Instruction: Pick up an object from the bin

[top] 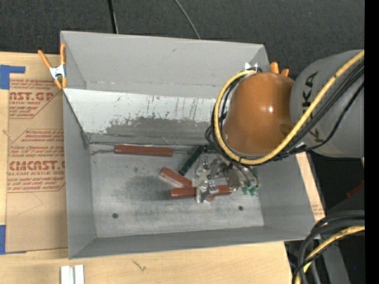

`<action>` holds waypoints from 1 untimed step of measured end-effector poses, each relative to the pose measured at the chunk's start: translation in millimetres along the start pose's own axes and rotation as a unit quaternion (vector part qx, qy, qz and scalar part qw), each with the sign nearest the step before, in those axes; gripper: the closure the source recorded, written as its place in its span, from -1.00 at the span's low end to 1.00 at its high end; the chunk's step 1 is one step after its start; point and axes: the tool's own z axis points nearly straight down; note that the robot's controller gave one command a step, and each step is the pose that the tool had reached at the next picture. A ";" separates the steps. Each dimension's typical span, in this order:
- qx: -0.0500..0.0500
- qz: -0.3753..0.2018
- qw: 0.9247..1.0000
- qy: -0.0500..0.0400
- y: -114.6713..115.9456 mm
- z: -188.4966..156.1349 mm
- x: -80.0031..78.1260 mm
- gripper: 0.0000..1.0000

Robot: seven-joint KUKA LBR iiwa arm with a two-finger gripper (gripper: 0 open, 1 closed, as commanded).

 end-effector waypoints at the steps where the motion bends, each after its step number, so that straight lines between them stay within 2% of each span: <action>1: 0.000 -0.182 0.983 -0.002 -50.6 -104.1 -5.5 1.00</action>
Offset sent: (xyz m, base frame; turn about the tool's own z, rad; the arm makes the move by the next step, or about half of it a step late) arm 0.0000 0.0000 0.0000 0.0000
